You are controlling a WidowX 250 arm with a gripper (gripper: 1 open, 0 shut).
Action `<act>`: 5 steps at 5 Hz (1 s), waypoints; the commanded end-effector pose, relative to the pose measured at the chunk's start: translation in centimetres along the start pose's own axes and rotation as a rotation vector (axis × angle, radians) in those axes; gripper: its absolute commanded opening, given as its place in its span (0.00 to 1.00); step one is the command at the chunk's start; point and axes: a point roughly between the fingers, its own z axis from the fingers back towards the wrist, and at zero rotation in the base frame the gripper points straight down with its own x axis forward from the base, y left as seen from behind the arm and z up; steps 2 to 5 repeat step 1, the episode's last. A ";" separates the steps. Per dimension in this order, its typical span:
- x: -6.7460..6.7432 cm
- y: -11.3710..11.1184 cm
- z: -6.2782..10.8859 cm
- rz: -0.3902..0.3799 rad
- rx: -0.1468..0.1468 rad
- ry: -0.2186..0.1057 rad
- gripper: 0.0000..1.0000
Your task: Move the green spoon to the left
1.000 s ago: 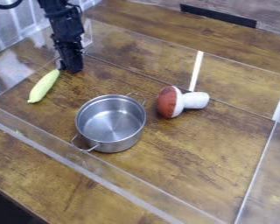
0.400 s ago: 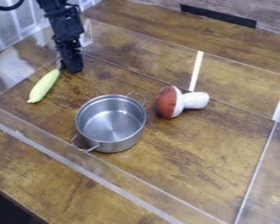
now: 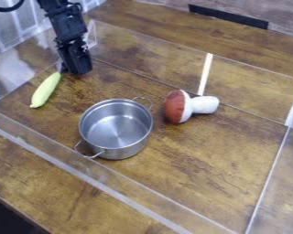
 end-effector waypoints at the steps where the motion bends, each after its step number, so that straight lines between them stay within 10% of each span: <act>1: -0.8 -0.3 2.5 0.058 0.037 -0.065 1.00; 5: -0.8 -0.3 2.5 0.058 0.037 -0.065 1.00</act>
